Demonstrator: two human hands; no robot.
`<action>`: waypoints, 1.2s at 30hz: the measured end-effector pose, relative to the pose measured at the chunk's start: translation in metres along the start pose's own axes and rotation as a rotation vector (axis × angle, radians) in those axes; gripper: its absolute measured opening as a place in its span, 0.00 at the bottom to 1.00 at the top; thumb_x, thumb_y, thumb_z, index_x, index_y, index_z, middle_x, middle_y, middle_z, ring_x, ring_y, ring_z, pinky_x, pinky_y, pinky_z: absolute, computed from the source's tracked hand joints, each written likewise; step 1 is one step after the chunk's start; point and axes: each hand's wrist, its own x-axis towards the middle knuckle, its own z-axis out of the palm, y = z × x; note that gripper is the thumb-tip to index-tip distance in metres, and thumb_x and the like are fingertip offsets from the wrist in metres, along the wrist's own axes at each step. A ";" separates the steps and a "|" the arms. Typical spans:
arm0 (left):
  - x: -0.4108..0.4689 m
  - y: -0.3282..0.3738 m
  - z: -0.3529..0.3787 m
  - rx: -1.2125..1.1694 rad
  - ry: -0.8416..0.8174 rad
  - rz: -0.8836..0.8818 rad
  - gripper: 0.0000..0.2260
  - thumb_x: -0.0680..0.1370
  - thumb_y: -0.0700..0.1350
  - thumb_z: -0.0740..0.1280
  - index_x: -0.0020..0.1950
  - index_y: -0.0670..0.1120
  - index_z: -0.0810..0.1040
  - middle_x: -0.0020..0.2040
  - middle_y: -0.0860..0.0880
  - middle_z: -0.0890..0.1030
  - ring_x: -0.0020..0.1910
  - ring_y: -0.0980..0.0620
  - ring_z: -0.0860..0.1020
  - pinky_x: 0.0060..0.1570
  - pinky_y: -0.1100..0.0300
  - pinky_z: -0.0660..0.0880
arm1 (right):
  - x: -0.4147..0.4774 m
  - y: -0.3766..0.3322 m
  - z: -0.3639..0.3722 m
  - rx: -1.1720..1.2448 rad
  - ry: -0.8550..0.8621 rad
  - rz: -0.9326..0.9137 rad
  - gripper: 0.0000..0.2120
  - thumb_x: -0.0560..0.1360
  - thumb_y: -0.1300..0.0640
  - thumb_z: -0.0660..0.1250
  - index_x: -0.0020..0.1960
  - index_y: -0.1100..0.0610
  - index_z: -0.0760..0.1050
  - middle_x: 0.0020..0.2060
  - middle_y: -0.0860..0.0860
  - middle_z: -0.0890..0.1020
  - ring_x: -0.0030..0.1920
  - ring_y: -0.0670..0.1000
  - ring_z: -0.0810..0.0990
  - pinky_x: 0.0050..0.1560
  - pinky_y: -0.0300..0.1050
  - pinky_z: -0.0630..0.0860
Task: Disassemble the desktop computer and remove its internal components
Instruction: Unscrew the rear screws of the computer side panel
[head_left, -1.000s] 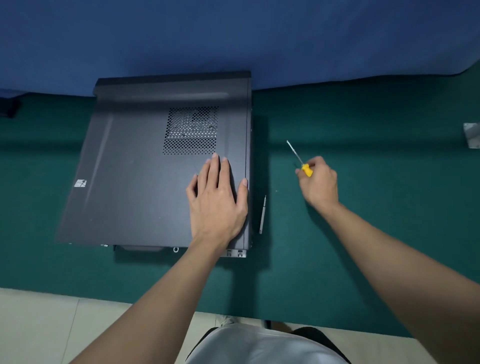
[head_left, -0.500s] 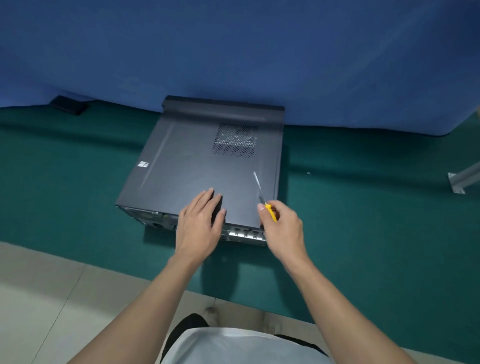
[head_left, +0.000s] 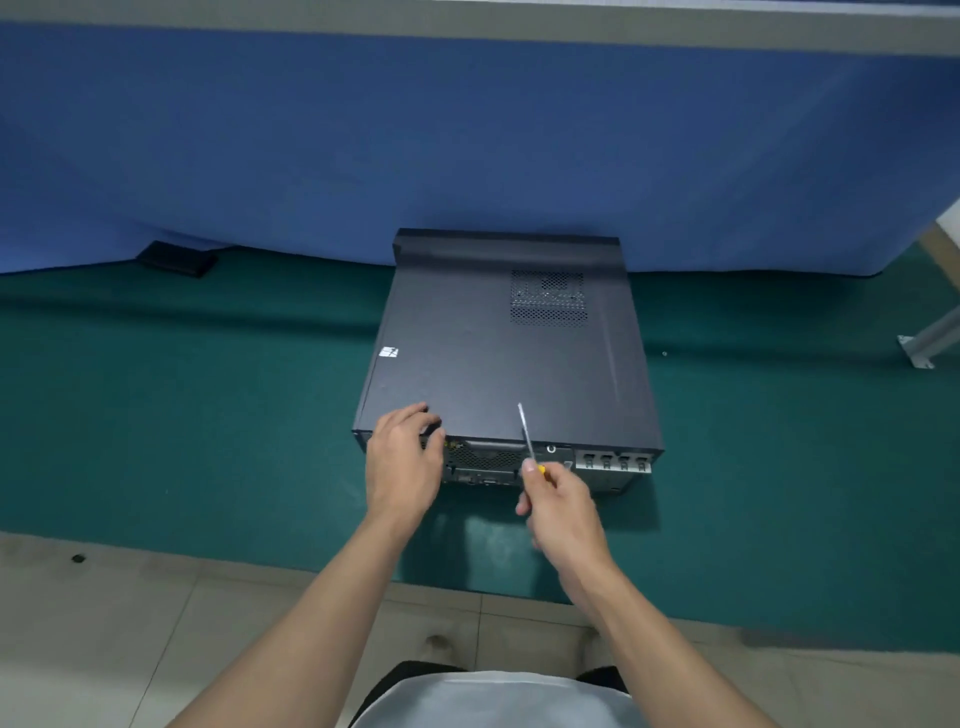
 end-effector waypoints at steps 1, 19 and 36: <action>0.000 -0.005 -0.005 -0.037 0.060 -0.045 0.08 0.78 0.42 0.68 0.54 0.42 0.82 0.57 0.47 0.81 0.60 0.47 0.73 0.59 0.63 0.64 | -0.005 0.000 0.011 0.062 -0.033 0.030 0.14 0.79 0.45 0.59 0.43 0.53 0.73 0.28 0.47 0.77 0.25 0.45 0.68 0.31 0.44 0.65; 0.011 -0.012 -0.019 -1.152 -0.552 -0.921 0.24 0.84 0.54 0.54 0.52 0.34 0.77 0.44 0.38 0.84 0.41 0.44 0.85 0.35 0.56 0.81 | -0.047 -0.009 0.094 0.578 -0.143 0.328 0.13 0.83 0.52 0.55 0.44 0.59 0.68 0.26 0.50 0.66 0.23 0.45 0.57 0.25 0.39 0.50; 0.012 -0.012 -0.017 -1.134 -0.495 -0.898 0.21 0.84 0.52 0.55 0.49 0.36 0.77 0.47 0.38 0.84 0.43 0.44 0.84 0.38 0.56 0.80 | -0.035 0.001 0.095 0.956 -0.249 0.428 0.15 0.82 0.53 0.56 0.44 0.62 0.70 0.24 0.51 0.64 0.20 0.45 0.57 0.22 0.36 0.51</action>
